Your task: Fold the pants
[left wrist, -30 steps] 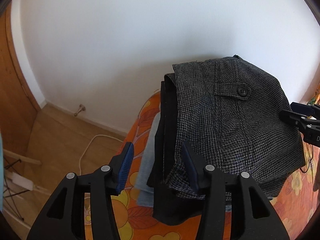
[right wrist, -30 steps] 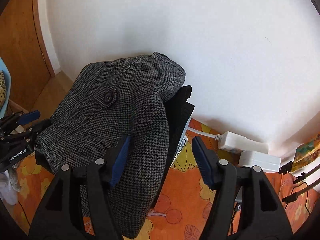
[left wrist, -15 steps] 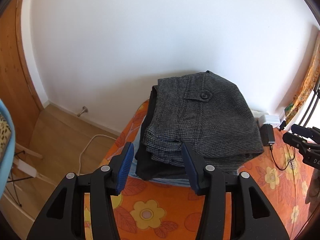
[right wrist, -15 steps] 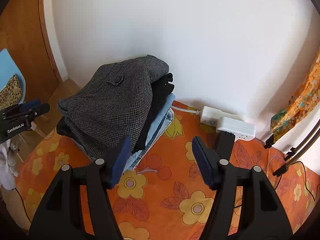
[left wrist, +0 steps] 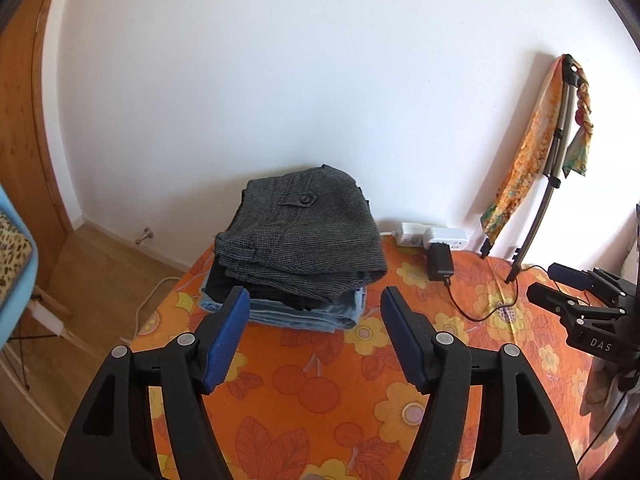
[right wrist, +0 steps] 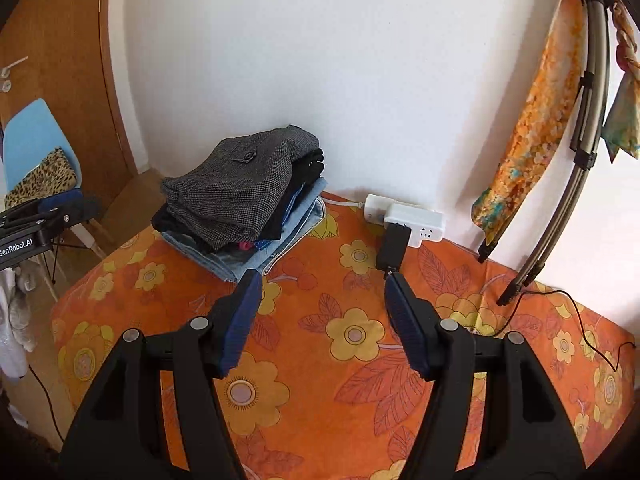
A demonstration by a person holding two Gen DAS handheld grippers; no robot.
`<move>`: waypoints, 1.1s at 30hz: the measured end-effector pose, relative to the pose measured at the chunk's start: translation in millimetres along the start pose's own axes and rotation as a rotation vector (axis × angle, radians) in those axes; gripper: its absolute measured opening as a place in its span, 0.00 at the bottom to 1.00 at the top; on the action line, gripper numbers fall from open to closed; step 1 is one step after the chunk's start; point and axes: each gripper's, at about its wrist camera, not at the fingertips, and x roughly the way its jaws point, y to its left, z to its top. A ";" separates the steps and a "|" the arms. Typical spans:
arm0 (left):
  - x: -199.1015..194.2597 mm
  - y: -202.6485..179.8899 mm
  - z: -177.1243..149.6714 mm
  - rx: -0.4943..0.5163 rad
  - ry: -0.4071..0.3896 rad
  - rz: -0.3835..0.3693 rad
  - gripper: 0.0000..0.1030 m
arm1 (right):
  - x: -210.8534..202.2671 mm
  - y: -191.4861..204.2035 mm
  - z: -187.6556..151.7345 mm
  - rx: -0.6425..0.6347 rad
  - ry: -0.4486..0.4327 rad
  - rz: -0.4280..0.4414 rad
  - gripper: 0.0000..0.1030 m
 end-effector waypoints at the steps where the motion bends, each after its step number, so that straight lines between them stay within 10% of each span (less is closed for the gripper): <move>1: -5.7 -5.2 -3.9 -0.007 -0.005 -0.011 0.70 | -9.3 -1.4 -5.3 -0.005 -0.009 -0.004 0.67; 21: -72.0 -96.5 -75.8 0.059 -0.038 -0.044 0.78 | -114.4 -24.2 -109.4 0.006 -0.144 -0.067 0.94; 33: -79.4 -103.3 -86.8 0.058 -0.062 0.029 0.80 | -127.0 -29.0 -128.8 0.045 -0.149 -0.092 0.95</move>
